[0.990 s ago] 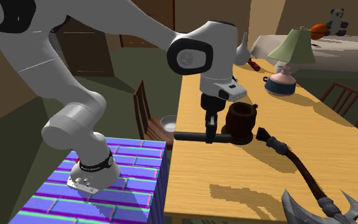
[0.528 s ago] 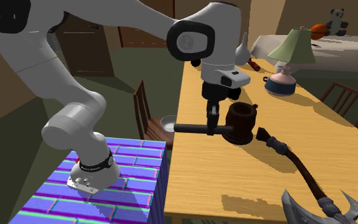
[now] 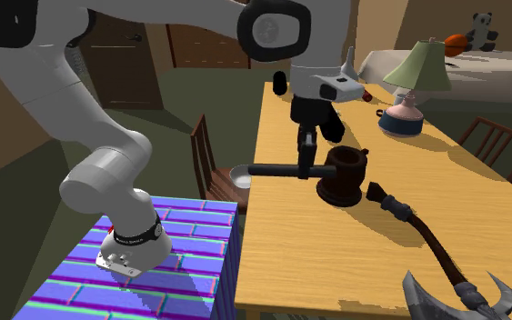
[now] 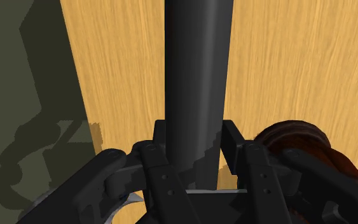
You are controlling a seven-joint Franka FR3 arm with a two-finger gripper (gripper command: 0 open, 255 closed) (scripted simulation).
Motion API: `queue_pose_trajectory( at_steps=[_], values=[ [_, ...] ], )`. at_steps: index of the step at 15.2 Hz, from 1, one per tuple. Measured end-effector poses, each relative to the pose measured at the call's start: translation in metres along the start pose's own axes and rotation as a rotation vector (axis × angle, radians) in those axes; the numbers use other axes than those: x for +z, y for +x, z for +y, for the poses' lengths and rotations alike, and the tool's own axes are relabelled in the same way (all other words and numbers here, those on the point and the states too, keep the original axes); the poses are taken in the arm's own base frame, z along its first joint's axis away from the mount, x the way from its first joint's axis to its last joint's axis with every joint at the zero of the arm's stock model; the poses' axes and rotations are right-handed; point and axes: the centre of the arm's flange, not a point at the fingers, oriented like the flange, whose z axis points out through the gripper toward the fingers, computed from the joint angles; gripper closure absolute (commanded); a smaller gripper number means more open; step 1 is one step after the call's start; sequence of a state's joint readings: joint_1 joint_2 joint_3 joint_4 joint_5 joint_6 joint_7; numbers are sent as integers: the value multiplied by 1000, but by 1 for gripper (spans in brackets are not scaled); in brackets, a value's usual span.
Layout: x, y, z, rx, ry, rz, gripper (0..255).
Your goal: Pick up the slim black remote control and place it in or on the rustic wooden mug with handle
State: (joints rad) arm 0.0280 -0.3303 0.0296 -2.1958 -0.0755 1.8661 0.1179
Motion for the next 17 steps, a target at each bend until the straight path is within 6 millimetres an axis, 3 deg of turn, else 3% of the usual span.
queue_pose_trajectory(
  at_steps=[3, 6, 17],
  values=[
    [-14, 0, 1, 0, 0, 0, 255],
    [-19, 18, -19, 0, 0, 0, 255],
    [-22, 116, -128, -1, -1, 0, 255]
  ],
)
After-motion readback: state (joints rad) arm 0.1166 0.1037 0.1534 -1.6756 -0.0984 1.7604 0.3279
